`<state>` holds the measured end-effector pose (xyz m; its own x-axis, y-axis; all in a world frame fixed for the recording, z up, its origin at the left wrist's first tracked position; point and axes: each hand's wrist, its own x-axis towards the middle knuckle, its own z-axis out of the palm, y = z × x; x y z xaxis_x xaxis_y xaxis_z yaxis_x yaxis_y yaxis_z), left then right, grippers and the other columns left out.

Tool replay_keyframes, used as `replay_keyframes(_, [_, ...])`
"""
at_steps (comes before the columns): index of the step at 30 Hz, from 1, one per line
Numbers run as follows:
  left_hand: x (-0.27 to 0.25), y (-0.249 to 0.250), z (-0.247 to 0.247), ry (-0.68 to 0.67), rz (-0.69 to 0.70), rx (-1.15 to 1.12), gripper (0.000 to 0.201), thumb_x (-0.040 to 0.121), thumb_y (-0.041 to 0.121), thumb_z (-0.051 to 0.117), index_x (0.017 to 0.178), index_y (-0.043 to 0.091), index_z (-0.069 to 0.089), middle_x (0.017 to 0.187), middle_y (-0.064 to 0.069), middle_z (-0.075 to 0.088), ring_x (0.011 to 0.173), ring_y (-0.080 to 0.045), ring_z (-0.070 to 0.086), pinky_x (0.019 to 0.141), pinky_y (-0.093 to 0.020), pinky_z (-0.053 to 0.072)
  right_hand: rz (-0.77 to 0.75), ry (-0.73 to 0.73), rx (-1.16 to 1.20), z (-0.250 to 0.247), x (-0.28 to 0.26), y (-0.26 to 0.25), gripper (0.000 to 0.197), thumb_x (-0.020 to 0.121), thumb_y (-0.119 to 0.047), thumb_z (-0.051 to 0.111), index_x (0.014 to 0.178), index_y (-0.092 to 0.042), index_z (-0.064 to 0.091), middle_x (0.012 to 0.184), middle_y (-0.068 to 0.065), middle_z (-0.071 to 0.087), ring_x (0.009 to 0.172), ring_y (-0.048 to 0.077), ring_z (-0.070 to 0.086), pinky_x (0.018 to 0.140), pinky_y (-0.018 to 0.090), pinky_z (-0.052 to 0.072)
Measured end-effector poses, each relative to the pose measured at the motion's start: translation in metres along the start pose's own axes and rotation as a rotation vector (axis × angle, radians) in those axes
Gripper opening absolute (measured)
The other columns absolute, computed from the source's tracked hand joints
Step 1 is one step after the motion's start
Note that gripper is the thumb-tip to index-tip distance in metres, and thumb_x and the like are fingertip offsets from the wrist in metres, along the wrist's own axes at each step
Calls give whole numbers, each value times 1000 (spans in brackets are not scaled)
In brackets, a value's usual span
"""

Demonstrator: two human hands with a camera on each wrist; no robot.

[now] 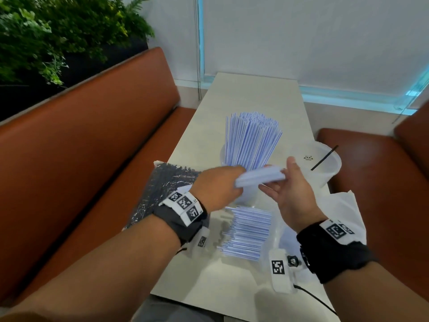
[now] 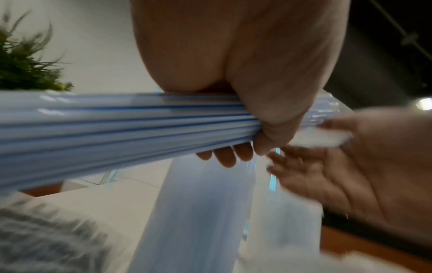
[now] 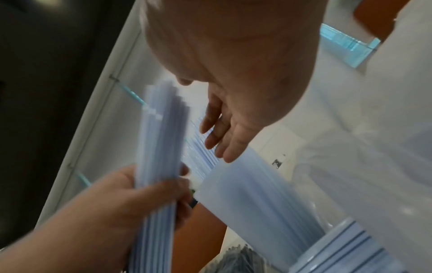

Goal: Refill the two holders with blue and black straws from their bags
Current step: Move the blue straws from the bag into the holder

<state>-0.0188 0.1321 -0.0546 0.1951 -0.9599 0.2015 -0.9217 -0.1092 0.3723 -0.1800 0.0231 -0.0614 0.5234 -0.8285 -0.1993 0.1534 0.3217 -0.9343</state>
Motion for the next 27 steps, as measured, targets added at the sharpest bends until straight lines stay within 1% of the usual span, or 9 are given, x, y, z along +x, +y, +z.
replay_keyframes(3, [9, 8, -26, 244, -152, -593, 10, 91, 21, 68, 92, 27, 61, 76, 7, 66, 68, -9, 63, 63, -24, 54, 94, 45, 45, -6, 0, 0, 64, 101, -61, 41, 112, -5, 68, 108, 15, 76, 101, 26, 74, 85, 38, 56])
replay_keyframes(6, [20, 32, -50, 465, -88, -1210, 14, 87, 10, 71, 89, 23, 68, 76, 1, 67, 71, -17, 67, 72, -29, 56, 183, 42, 79, 0, -2, 4, 66, 100, -63, 40, 116, -4, 66, 112, 18, 74, 104, 29, 73, 91, 42, 56])
replay_keyframes(10, [33, 49, -52, 590, -70, -1621, 20, 91, -2, 64, 92, 17, 64, 76, -7, 61, 69, -22, 64, 73, -36, 56, 226, 12, 204, 12, -5, 2, 71, 100, -64, 39, 125, -1, 61, 121, 20, 70, 110, 34, 70, 102, 49, 52])
replay_keyframes(14, [34, 63, -35, 558, -179, -1640, 20, 93, -6, 61, 94, 14, 60, 74, -5, 61, 66, -20, 64, 73, -34, 57, 257, -102, 229, 17, -6, 2, 74, 103, -61, 35, 128, 3, 60, 125, 24, 68, 117, 36, 67, 103, 49, 51])
replay_keyframes(18, [38, 60, -40, 620, -181, -1674, 21, 93, -7, 59, 93, 14, 58, 73, -8, 60, 66, -23, 62, 71, -36, 56, 232, -97, 262, 7, -1, 4, 70, 104, -58, 35, 133, 3, 56, 128, 21, 67, 118, 33, 66, 102, 47, 51])
replay_keyframes(21, [37, 63, -39, 589, -216, -1647, 18, 94, -5, 59, 96, 13, 57, 71, -7, 60, 65, -22, 60, 73, -38, 55, 206, -213, 136, 12, -5, 3, 70, 102, -59, 40, 130, 1, 62, 125, 21, 69, 119, 34, 66, 102, 47, 53])
replay_keyframes(24, [38, 57, -40, 612, -227, -1647, 19, 95, -6, 57, 95, 13, 56, 69, -7, 59, 63, -23, 59, 70, -37, 54, -52, -214, -139, 12, -6, 2, 41, 91, -43, 62, 119, -13, 69, 113, 7, 74, 110, 27, 68, 92, 36, 57])
replay_keyframes(26, [38, 56, -38, 609, -235, -1622, 19, 94, -5, 57, 94, 13, 55, 68, -7, 58, 63, -25, 57, 67, -36, 53, -270, -285, -449, 11, -8, 1, 38, 81, -33, 72, 119, -28, 65, 111, -5, 73, 106, 16, 68, 90, 29, 55])
replay_keyframes(27, [35, 58, -35, 586, -234, -1598, 17, 93, -4, 59, 94, 13, 56, 68, -7, 58, 63, -25, 58, 67, -36, 53, -309, -333, -599, 12, -8, 2, 38, 80, -35, 75, 116, -33, 63, 106, -7, 72, 101, 12, 68, 87, 29, 55])
